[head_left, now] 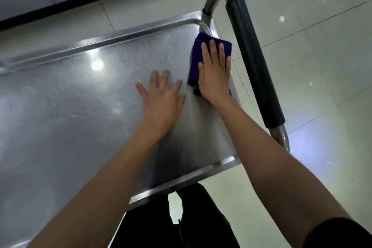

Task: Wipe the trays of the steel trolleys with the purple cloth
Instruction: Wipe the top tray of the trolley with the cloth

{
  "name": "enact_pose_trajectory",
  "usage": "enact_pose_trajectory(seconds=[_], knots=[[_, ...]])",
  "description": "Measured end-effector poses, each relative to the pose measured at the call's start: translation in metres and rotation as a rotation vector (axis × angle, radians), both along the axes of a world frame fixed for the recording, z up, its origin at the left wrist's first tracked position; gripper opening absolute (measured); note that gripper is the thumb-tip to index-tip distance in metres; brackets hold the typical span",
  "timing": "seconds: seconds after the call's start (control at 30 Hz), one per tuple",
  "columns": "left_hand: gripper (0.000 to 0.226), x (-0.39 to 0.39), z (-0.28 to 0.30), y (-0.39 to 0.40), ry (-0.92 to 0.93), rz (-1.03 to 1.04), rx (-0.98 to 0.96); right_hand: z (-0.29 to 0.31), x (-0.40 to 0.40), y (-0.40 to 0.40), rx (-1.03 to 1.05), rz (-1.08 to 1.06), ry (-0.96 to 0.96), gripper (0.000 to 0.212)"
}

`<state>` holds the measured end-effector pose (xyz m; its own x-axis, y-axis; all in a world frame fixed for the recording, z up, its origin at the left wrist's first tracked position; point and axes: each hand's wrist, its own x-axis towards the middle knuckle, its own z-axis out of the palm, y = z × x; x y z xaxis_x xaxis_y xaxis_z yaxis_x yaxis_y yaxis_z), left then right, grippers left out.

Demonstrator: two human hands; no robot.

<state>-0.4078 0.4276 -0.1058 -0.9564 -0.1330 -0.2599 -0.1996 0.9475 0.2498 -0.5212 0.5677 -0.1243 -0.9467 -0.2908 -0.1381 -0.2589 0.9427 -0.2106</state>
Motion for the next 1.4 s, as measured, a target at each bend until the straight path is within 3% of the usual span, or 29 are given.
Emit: enact_pose_trajectory(seconds=[0.23, 0.47, 0.77, 0.9, 1.4], knots=[[0.068, 0.001, -0.009, -0.004, -0.034, -0.058, -0.042, -0.002, -0.063, -0.039, -0.005, 0.003, 0.003, 0.056], [0.071, -0.002, -0.009, -0.001, -0.075, -0.057, -0.048, 0.004, -0.053, -0.016, -0.026, 0.062, -0.039, 0.056], [0.068, 0.003, -0.004, 0.011, -0.082, 0.008, -0.037, 0.001, 0.042, 0.05, -0.091, 0.001, -0.057, 0.057], [0.049, 0.015, 0.002, 0.029, -0.012, 0.015, -0.09, 0.001, 0.086, 0.078, -0.108, 0.019, -0.051, 0.059], [0.054, 0.061, -0.017, 0.065, -0.038, 0.1, -0.084, 0.009, 0.227, 0.159, -0.034, 0.327, -0.1, 0.085]])
